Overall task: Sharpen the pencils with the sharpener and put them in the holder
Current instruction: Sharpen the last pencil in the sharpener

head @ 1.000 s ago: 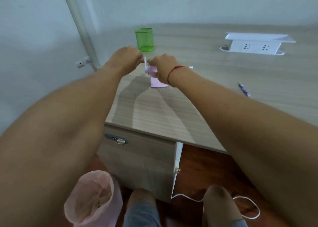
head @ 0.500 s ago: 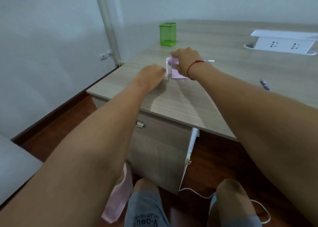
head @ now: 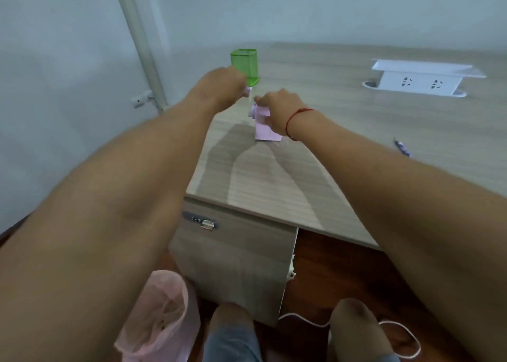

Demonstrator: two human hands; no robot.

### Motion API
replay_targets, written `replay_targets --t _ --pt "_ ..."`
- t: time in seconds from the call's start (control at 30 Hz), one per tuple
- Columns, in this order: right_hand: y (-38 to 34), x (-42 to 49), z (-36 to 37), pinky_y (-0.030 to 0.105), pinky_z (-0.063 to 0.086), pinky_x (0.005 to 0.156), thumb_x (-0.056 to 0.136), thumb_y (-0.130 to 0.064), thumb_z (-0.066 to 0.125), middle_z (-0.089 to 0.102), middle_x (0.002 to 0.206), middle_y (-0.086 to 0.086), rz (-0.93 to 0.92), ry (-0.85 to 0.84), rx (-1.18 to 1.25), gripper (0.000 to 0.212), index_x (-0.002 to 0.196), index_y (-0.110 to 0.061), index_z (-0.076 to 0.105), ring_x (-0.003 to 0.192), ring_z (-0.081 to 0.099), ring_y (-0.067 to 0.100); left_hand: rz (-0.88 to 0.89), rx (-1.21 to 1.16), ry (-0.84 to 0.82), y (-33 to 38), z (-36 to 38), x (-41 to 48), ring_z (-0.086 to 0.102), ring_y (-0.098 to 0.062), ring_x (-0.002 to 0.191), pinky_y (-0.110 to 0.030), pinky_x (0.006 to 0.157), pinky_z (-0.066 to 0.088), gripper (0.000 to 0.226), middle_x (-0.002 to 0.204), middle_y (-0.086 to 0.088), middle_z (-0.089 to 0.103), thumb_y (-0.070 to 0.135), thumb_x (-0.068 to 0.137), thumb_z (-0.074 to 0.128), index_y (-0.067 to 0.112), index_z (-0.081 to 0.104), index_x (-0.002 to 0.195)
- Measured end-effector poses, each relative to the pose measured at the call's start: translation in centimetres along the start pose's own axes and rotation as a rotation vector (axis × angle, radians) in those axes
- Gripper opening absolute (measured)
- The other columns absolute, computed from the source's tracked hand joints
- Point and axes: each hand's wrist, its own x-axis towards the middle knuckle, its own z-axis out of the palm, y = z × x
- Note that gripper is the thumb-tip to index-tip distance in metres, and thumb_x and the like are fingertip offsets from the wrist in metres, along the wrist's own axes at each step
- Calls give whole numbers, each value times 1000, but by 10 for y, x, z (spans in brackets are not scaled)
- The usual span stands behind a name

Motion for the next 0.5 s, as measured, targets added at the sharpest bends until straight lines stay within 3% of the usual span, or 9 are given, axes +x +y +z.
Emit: replay_targets --t 0.2,0.33,0.5 --pt "-14 -3 -4 37 44 95 97 -20 46 57 131 18 34 -4 -38 35 129 -11 56 122 53 36 74 -33 69 4 3 -45 59 -45 96 -45 76 44 33 102 -30 63 22 98 43 -4 63 97" --pt "-13 -8 -3 38 43 98 96 -17 48 53 136 14 18 14 -22 35 131 -12 54 126 50 35 53 -70 -49 16 31 -78 61 -44 96 -45 81 47 27 102 -28 65 16 95 45 -1 66 101" --pt "-2 -9 1 39 42 99 96 -16 50 52 139 9 -34 18 -6 39 135 -15 51 126 49 34 -35 -140 -181 12 44 -54 59 -40 106 -40 87 45 28 114 -24 63 24 92 52 6 67 107"
